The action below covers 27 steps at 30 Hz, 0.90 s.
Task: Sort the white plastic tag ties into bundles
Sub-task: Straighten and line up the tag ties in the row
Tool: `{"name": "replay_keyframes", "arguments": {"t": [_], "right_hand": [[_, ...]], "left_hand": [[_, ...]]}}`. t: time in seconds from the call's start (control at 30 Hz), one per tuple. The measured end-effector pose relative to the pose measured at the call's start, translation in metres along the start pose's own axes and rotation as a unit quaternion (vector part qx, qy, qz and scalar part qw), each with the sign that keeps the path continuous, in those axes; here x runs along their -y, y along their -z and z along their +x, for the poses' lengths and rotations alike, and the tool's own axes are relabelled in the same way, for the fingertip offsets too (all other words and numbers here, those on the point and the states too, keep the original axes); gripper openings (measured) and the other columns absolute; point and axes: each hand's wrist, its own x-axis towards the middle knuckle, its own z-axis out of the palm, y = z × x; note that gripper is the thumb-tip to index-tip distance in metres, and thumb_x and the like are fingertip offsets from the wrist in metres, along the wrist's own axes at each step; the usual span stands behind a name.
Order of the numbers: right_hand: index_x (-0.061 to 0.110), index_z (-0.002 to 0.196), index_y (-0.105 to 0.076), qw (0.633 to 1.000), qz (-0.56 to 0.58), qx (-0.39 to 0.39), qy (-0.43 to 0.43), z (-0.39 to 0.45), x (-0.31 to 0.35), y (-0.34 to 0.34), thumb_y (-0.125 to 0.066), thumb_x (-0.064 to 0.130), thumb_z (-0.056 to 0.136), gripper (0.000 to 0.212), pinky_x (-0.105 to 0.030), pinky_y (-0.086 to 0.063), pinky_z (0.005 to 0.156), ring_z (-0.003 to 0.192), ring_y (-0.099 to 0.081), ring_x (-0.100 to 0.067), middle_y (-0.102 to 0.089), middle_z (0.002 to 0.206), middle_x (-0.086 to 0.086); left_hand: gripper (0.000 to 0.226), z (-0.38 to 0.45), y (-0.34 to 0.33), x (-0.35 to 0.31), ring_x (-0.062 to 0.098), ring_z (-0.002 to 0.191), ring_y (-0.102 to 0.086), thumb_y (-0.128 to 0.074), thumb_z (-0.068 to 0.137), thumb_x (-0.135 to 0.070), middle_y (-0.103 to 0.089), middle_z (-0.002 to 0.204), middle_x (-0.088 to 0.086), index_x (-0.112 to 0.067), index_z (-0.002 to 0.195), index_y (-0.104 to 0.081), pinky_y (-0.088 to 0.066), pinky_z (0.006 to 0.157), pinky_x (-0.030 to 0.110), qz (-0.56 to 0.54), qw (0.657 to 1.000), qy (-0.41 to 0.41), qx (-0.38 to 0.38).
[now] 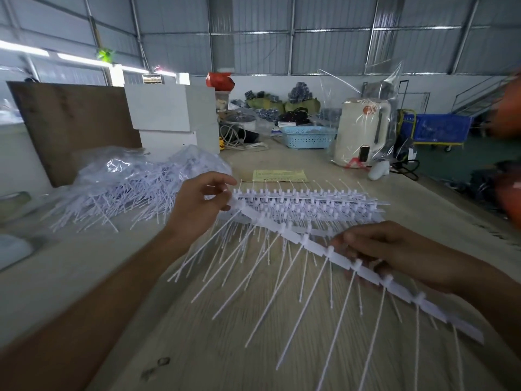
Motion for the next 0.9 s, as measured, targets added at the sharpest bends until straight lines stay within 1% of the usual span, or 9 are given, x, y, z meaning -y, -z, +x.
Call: {"name": "replay_keyframes", "arguments": {"t": [0.1, 0.2, 0.27, 0.33, 0.4, 0.53, 0.67, 0.77, 0.9], "right_hand": [[0.016, 0.12, -0.07, 0.999, -0.03, 0.038, -0.016, 0.003, 0.006, -0.009, -0.056, 0.041, 0.097, 0.038, -0.028, -0.053, 0.077, 0.092, -0.067, -0.032, -0.071, 0.099, -0.014], [0.038, 0.126, -0.066, 0.998, -0.031, 0.046, -0.027, 0.009, 0.016, -0.015, -0.062, 0.041, 0.09, 0.036, -0.039, -0.053, 0.096, 0.11, -0.067, -0.014, -0.071, 0.12, 0.007], [0.045, 0.127, -0.062, 0.999, 0.012, 0.038, -0.022, 0.013, 0.022, -0.014, -0.064, 0.042, 0.087, 0.04, -0.045, -0.055, 0.088, 0.101, -0.067, -0.021, -0.072, 0.113, 0.0], [0.043, 0.13, -0.06, 0.998, 0.063, 0.027, -0.01, 0.015, 0.024, -0.012, -0.064, 0.04, 0.088, 0.042, -0.035, -0.048, 0.067, 0.073, -0.055, -0.023, -0.064, 0.085, -0.006], [0.034, 0.124, -0.066, 0.995, 0.096, -0.002, 0.007, 0.017, 0.024, -0.013, -0.063, 0.035, 0.09, 0.034, -0.024, -0.047, 0.057, 0.062, -0.053, -0.014, -0.061, 0.08, -0.003], [0.021, 0.107, -0.075, 0.986, 0.147, -0.076, -0.011, 0.021, 0.019, -0.022, -0.064, 0.033, 0.086, 0.027, -0.023, -0.051, 0.054, 0.066, -0.063, -0.015, -0.068, 0.093, -0.014], [0.004, 0.114, -0.072, 0.954, 0.285, -0.089, -0.028, 0.021, 0.022, -0.033, -0.063, 0.027, 0.086, 0.037, -0.025, -0.056, 0.063, 0.075, -0.071, -0.022, -0.073, 0.098, -0.017], [-0.005, 0.123, -0.064, 0.922, 0.381, -0.066, -0.009, 0.018, 0.031, -0.038, -0.057, 0.024, 0.092, 0.043, -0.026, -0.053, 0.068, 0.079, -0.067, -0.02, -0.07, 0.098, -0.014], [0.011, 0.128, -0.067, 0.918, 0.397, -0.021, 0.013, 0.015, 0.041, -0.039, -0.055, 0.026, 0.098, 0.035, -0.035, -0.055, 0.094, 0.122, -0.063, -0.023, -0.064, 0.134, -0.01]], "left_hand": [[0.034, -0.004, -0.003, -0.004, 0.018, 0.088, -0.07, -0.062, 0.091, 0.008, -0.072, 0.098, 0.001, -0.023, 0.087, -0.075, -0.061, 0.069, 0.03, -0.006, 0.999, -0.012, 0.032], [0.03, -0.006, -0.003, -0.003, 0.012, 0.091, -0.069, -0.063, 0.092, 0.004, -0.07, 0.105, -0.001, -0.024, 0.09, -0.073, -0.06, 0.076, 0.03, 0.059, 0.997, -0.035, 0.033], [0.027, -0.006, 0.001, -0.003, 0.01, 0.097, -0.065, -0.065, 0.091, 0.002, -0.067, 0.11, -0.003, -0.022, 0.101, -0.072, -0.055, 0.087, 0.028, 0.155, 0.984, -0.088, 0.03], [0.031, -0.007, 0.005, -0.006, 0.016, 0.113, -0.059, -0.068, 0.09, -0.001, -0.064, 0.12, -0.001, -0.02, 0.114, -0.07, -0.045, 0.101, 0.035, 0.244, 0.954, -0.167, 0.05], [0.031, -0.012, 0.004, -0.016, 0.014, 0.119, -0.056, -0.069, 0.092, -0.014, -0.063, 0.126, -0.004, -0.022, 0.122, -0.068, -0.042, 0.106, 0.041, 0.248, 0.938, -0.218, 0.103], [0.039, -0.03, -0.014, -0.048, 0.001, 0.111, -0.062, -0.057, 0.094, -0.05, -0.064, 0.125, -0.019, -0.035, 0.129, -0.063, -0.052, 0.095, 0.033, 0.115, 0.947, -0.166, 0.25], [0.061, -0.049, -0.031, -0.065, -0.002, 0.132, -0.044, -0.068, 0.088, -0.053, -0.046, 0.141, -0.028, -0.043, 0.143, -0.045, -0.037, 0.106, 0.02, 0.125, 0.904, -0.212, 0.349], [0.065, -0.057, -0.039, -0.067, 0.001, 0.134, -0.036, -0.072, 0.088, -0.041, -0.035, 0.146, -0.022, -0.044, 0.145, -0.041, -0.037, 0.107, 0.027, 0.221, 0.877, -0.3, 0.304], [0.046, -0.06, -0.043, -0.07, 0.013, 0.119, -0.055, -0.069, 0.09, -0.023, -0.049, 0.14, -0.007, -0.028, 0.134, -0.059, -0.055, 0.09, 0.036, 0.272, 0.878, -0.352, 0.18]]}}
